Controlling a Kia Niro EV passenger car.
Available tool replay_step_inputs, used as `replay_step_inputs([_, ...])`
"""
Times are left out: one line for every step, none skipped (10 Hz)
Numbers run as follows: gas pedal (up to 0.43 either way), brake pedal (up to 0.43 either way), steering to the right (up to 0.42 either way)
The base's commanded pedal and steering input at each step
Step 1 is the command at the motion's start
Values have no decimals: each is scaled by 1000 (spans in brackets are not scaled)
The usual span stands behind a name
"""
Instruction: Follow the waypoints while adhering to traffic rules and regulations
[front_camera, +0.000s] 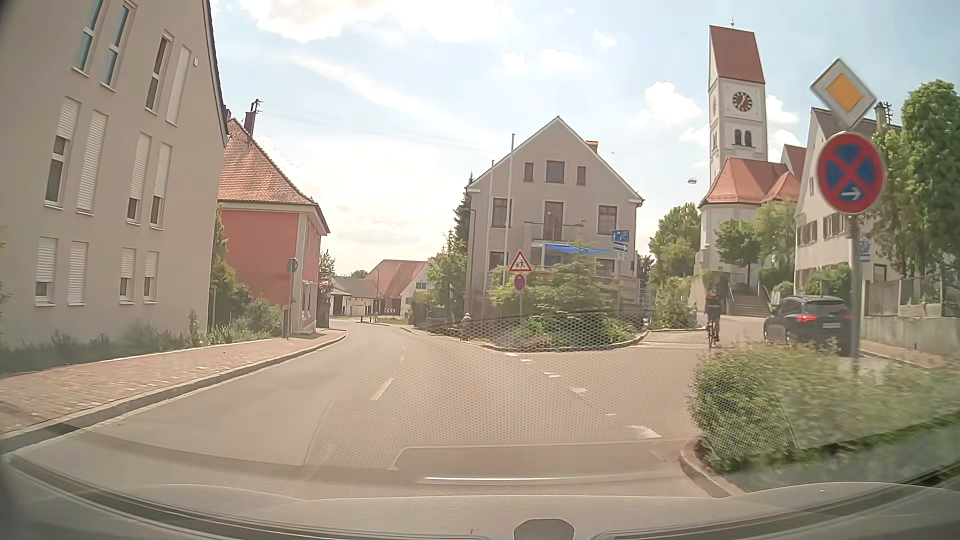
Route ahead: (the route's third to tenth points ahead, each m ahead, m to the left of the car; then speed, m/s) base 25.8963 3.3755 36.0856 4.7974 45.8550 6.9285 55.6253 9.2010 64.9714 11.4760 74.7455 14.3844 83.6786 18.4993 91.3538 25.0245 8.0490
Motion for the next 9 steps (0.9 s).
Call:
replay_step_inputs([228, 0, -40])
replay_step_inputs([240, 0, -40])
replay_step_inputs([240, 0, -40])
replay_step_inputs([240, 0, -40])
replay_step_inputs([240, 0, -40])
replay_step_inputs([240, 0, -41])
replay_step_inputs([240, 0, -41])
replay_step_inputs([240, 0, -43])
replay_step_inputs([240, 0, -43])
